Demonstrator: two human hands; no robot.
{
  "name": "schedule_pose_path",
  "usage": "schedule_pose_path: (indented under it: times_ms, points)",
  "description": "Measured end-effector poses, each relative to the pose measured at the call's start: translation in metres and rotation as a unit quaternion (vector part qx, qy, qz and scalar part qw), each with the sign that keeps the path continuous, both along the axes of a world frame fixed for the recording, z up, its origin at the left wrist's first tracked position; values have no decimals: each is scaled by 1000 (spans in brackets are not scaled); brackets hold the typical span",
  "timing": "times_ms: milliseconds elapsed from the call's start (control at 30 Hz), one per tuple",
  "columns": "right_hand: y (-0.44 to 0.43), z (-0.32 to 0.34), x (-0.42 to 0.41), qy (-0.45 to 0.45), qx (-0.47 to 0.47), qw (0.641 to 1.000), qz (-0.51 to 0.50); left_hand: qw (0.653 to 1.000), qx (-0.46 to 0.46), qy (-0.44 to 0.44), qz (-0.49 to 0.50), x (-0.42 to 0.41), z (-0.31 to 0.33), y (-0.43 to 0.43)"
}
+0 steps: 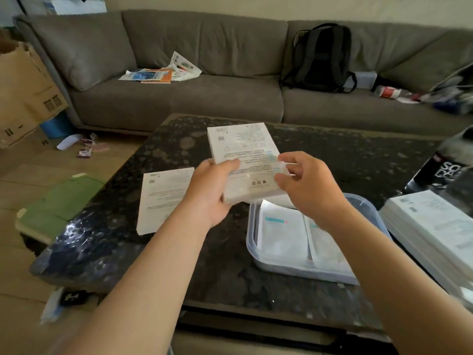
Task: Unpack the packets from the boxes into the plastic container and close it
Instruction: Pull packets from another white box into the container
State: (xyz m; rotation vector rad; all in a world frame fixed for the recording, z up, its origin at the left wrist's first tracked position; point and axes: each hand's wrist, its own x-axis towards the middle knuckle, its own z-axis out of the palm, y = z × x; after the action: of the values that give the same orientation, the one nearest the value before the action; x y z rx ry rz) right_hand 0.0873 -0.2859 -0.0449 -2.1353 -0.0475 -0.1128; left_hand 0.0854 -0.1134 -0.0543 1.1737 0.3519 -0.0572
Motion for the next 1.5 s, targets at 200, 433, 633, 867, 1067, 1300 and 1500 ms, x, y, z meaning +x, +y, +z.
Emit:
schedule_pose_path:
  times_ms: [200,433,633,867,1067,1300,1500]
  points:
    - [-43,-7,-7,-11,-74,997,-12,998,6,-25,-51,5,-8,-47]
    - [-70,-19,-18,-60,-171,983,5,995,50,-59,-66,4,-16,-85]
    - [-77,-29,-16,-111,-152,982,-9,990,82,-91,-63,5,-19,-96]
    - [-70,-37,-16,-134,-186,973,-8,988,102,-95,-61,9,-24,-95]
    - [-65,-37,-13,-139,-172,975,3,991,95,-86,-45,11,-25,-93]
    - [-67,-36,-16,-108,-165,980,33,994,79,-69,-42,13,-26,-89]
    - [-70,-36,-16,-96,-116,988,33,993,81,-70,-42,13,-26,-88]
